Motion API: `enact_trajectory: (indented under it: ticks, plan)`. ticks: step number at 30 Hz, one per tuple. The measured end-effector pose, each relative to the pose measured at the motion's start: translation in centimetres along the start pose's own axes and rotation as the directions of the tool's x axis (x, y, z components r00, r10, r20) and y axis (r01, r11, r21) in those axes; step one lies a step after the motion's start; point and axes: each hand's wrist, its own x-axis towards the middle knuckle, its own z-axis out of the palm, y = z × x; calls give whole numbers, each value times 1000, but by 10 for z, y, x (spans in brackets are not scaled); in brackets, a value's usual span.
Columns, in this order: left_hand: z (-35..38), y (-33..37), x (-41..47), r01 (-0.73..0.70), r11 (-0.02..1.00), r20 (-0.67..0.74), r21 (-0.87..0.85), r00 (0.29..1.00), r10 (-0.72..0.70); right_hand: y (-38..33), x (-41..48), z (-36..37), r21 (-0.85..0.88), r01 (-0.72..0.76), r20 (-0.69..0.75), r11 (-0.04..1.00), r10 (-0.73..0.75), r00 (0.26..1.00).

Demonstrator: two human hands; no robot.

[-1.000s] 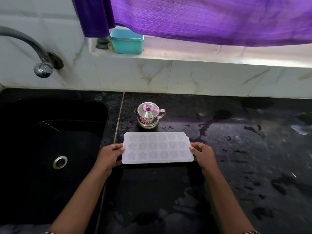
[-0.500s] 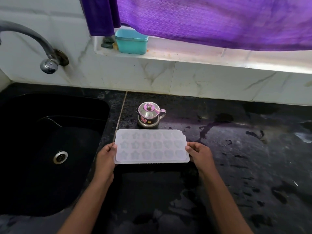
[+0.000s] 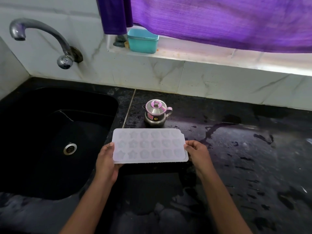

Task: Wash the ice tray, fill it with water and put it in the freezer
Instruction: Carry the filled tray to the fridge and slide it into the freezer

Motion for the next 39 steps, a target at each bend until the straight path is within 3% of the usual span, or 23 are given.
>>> enact_trajectory:
  ticks: [7, 17, 39]
  plan:
    - [-17, -3, -7, 12, 999, -74, -53, 997, -16, -3, -9, 13, 42, -6, 36, 999, 5, 999]
    - [-67, 13, -15, 8, 994, -138, -112, 990, -24, -18, -32, 47, 1, 96, 121, 995, -96, 988]
    - [-257, 63, -68, -136, 941, -361, -311, 932, 15, -25, -144, 195, 7, 173, 395, 985, -162, 904]
